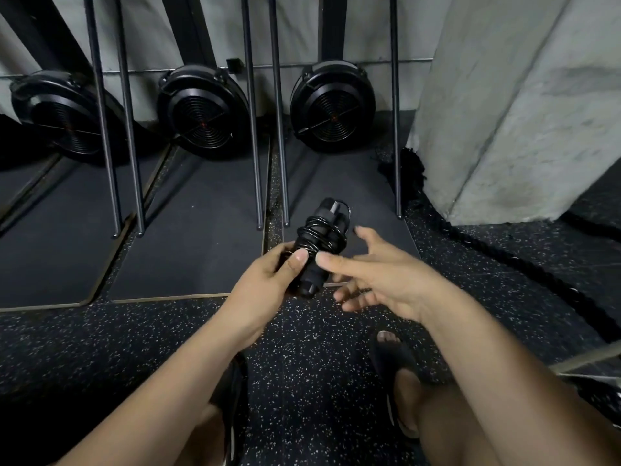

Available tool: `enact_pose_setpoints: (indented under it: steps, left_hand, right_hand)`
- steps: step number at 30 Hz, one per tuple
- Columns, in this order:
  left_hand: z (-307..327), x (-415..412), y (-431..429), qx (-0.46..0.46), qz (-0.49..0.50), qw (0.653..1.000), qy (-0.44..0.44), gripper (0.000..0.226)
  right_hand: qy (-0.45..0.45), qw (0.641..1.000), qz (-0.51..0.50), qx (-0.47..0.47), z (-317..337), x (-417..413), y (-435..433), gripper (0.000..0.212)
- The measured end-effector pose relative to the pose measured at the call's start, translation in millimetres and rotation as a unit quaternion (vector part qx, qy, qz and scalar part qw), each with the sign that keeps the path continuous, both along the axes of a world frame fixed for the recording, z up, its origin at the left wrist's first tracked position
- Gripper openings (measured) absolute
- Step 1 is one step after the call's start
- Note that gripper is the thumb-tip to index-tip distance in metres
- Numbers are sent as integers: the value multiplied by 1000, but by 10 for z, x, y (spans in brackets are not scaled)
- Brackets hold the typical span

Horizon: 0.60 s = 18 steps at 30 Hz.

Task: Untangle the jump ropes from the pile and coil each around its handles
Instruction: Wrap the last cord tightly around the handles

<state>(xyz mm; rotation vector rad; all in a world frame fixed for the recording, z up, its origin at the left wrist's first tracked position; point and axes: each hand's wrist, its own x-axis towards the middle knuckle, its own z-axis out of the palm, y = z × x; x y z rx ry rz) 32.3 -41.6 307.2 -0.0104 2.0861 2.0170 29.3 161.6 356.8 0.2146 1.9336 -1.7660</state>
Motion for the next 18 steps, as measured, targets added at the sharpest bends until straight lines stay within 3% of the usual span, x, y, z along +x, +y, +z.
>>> enact_pose_setpoints:
  steps: [2, 5, 7, 9, 13, 15, 18]
  left_hand:
    - [28, 22, 39, 0, -36, 999, 0, 33]
    - [130, 85, 198, -30, -122, 992, -2, 33]
    - [186, 119, 357, -45, -175, 983, -23, 34]
    - [245, 154, 522, -61, -220, 972, -51, 31]
    - [279, 323, 896, -96, -326, 937, -83, 22]
    - [332, 416, 1115, -133, -377, 913, -76, 24]
    - [484, 529, 1455, -239, -509, 826, 10, 50]
  right_hand:
    - [-14, 1000, -24, -13, 66, -9, 205, 119]
    - [17, 998, -46, -39, 71, 102, 509, 59]
    - [49, 996, -72, -23, 30, 264, 698, 37]
    - [75, 993, -86, 1, 8, 478, 873, 33]
    - [91, 989, -84, 81, 1, 996, 1304, 48]
    - [106, 978, -83, 157, 17, 1280, 1498, 39]
    - [127, 959, -143, 211, -23, 1688, 1728, 14]
